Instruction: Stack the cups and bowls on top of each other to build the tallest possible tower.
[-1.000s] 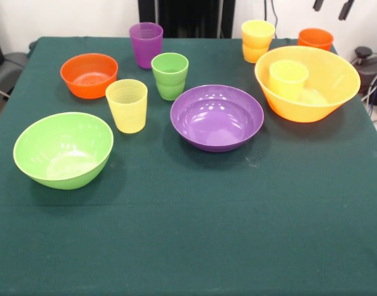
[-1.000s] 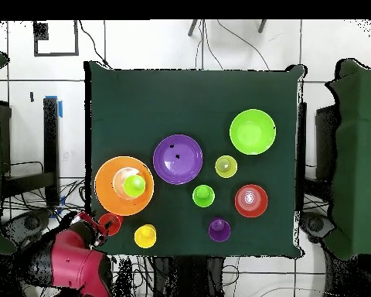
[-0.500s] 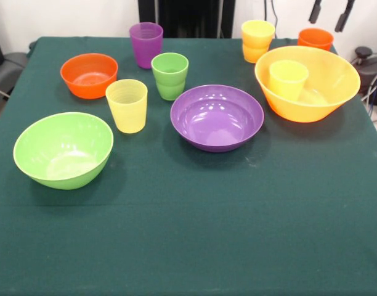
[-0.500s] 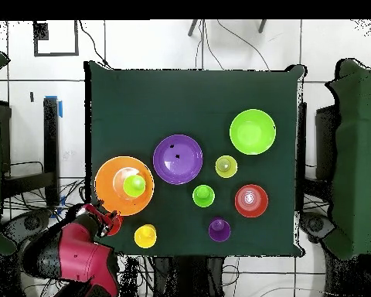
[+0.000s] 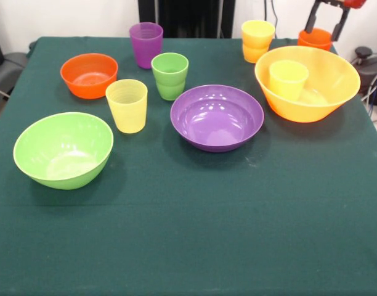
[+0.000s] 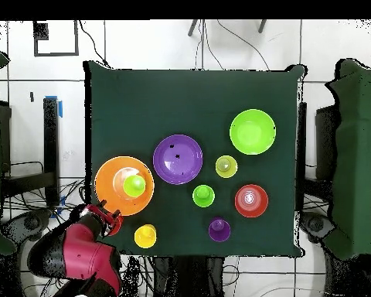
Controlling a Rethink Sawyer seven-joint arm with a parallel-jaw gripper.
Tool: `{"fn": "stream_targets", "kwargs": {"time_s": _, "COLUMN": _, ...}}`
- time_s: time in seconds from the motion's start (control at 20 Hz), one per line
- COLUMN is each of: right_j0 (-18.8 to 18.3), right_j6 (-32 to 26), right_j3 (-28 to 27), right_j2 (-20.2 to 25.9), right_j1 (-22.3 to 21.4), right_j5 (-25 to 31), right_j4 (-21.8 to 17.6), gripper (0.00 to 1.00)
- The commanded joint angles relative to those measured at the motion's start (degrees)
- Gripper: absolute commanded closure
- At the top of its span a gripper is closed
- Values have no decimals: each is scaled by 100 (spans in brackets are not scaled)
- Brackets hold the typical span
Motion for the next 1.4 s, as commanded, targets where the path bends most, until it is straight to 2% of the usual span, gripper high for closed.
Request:
{"fn": "stream_targets", "kwargs": {"time_s": 0.05, "right_j0": -51, "right_j6": 908, "right_j3": 336, "right_j2": 764, "right_j1": 353, "right_j5": -186, "right_j4": -258, "gripper": 0}}
{"fn": "stream_targets", "kwargs": {"time_s": 0.95, "right_j0": 519, "right_j6": 1154, "right_j3": -79, "right_j2": 432, "right_j1": 567, "right_j5": 313, "right_j4": 280, "gripper": 0}}
{"fn": "stream_targets", "kwargs": {"time_s": 1.4, "right_j0": 532, "right_j6": 1208, "right_j3": -128, "right_j2": 568, "right_j1": 833, "right_j5": -34, "right_j4": 366, "gripper": 0}}
